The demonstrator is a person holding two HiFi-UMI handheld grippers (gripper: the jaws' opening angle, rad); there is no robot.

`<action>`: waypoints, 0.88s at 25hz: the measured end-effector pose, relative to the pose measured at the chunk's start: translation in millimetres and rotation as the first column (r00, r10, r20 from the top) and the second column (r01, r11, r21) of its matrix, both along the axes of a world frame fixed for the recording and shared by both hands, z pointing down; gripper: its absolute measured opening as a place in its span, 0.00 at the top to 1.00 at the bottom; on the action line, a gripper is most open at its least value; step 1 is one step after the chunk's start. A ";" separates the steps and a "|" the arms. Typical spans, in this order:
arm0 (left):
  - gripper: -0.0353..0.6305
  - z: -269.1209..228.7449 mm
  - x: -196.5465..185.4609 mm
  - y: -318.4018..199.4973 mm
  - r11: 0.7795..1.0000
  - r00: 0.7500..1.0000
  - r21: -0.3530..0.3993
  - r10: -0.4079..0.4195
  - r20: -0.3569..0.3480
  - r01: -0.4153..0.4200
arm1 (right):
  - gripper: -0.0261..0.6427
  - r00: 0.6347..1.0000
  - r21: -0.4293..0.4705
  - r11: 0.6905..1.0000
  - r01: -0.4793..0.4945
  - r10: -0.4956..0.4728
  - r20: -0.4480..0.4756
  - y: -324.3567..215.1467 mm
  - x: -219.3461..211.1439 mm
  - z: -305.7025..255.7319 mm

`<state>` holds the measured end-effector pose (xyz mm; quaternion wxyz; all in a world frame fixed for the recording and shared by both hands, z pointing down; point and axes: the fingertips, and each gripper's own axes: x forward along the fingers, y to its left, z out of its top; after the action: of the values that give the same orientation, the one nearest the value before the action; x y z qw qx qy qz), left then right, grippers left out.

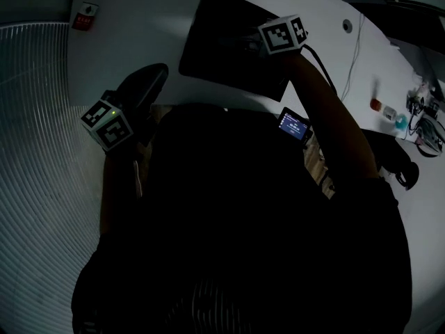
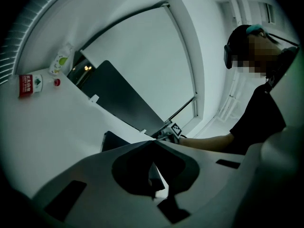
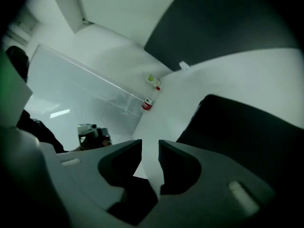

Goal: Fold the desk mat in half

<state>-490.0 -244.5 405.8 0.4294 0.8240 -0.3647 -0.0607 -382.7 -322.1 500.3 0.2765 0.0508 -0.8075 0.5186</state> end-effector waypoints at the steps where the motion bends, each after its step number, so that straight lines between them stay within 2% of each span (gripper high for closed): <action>1: 0.94 -7.0 3.7 -4.3 1.000 1.000 0.010 0.028 0.003 -0.028 | 0.81 0.999 0.026 0.999 -0.027 0.027 0.026 -1.6 13.3 -22.1; 4: 0.94 -10.7 25.0 -25.6 0.993 0.995 0.067 0.099 -0.009 -0.098 | 0.83 0.989 0.082 0.988 -0.134 0.128 0.075 -6.8 62.1 -56.2; 6: 0.94 -14.5 42.4 -40.4 0.983 0.990 0.115 0.144 -0.003 -0.142 | 0.86 0.975 0.129 0.969 -0.210 0.197 0.106 -7.7 91.5 -73.9; 10: 0.94 -46.6 93.6 -52.6 0.954 0.974 0.197 0.223 0.036 -0.226 | 0.96 0.952 0.256 0.919 -0.299 0.267 0.152 5.7 144.1 -123.9; 12: 0.94 -67.5 125.5 -55.4 0.934 0.964 0.238 0.260 0.052 -0.265 | 0.96 0.942 0.333 0.885 -0.327 0.278 0.186 13.7 166.8 -150.1; 14: 0.94 -91.8 160.6 -57.2 0.912 0.953 0.279 0.290 0.082 -0.302 | 0.96 0.915 0.374 0.847 -0.378 0.278 0.293 24.8 184.5 -190.1; 16: 0.94 -126.2 190.1 -56.6 0.890 0.946 0.321 0.304 0.116 -0.325 | 0.96 0.855 0.382 0.807 -0.450 0.264 0.447 39.0 193.3 -249.7; 18: 0.94 -162.3 196.6 -58.7 0.868 0.939 0.359 0.310 0.147 -0.343 | 0.96 0.818 0.416 0.767 -0.489 0.236 0.525 50.6 185.6 -297.8; 19: 0.94 -173.3 187.3 -62.5 0.858 0.936 0.375 0.317 0.154 -0.352 | 0.96 0.808 0.431 0.753 -0.498 0.222 0.545 52.4 171.5 -310.2; 20: 0.94 -175.3 170.7 -66.0 0.853 0.936 0.387 0.322 0.139 -0.351 | 0.96 0.811 0.440 0.752 -0.491 0.209 0.547 51.6 150.6 -312.7; 21: 0.94 -165.9 151.5 -64.6 0.863 0.945 0.390 0.316 0.083 -0.322 | 0.96 0.839 0.445 0.774 -0.451 0.196 0.508 50.3 126.5 -305.0; 22: 0.94 -145.9 134.4 -56.2 0.892 0.959 0.374 0.284 -0.024 -0.255 | 0.96 0.894 0.438 0.822 -0.363 0.174 0.413 50.6 103.8 -289.2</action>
<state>-355.6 -300.7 259.9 0.2861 0.9291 -0.2121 -0.0996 -278.8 -271.5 211.1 0.0258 0.1419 -0.9351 0.3238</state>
